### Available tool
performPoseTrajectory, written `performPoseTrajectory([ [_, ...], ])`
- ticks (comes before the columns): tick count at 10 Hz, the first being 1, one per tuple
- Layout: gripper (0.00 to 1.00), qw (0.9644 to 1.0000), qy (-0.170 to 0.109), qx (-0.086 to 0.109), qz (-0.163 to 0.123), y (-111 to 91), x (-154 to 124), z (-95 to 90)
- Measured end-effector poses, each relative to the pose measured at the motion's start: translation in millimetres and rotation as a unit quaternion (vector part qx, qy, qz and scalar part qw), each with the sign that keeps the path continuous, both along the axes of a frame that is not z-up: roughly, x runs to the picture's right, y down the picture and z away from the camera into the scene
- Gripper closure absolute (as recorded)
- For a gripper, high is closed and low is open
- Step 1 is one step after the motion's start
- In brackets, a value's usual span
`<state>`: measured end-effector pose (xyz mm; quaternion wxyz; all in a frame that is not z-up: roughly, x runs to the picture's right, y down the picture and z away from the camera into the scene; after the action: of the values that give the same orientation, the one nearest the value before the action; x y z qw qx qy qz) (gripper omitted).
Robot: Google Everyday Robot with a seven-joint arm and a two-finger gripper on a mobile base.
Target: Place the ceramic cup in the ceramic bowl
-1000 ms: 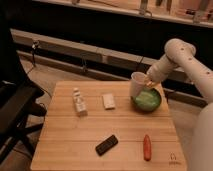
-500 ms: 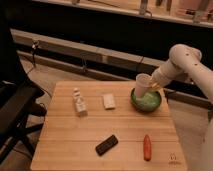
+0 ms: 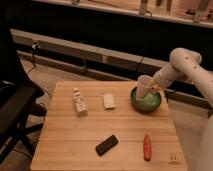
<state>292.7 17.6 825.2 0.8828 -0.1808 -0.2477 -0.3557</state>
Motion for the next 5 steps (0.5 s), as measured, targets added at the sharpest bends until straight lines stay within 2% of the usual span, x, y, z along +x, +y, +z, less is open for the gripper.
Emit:
performPoseTrajectory([
  [1,0.59,1.0,0.0,-0.002,0.003,2.3,1.7,2.9],
  [2,0.52,1.0,0.001,-0.004,0.004,3.8,2.7,4.3],
  [4,0.28,0.9999,0.005,-0.008,0.007,9.4,4.6,9.0],
  [5,0.22,0.9999,0.006,-0.006,0.008,10.4,6.1,10.2],
])
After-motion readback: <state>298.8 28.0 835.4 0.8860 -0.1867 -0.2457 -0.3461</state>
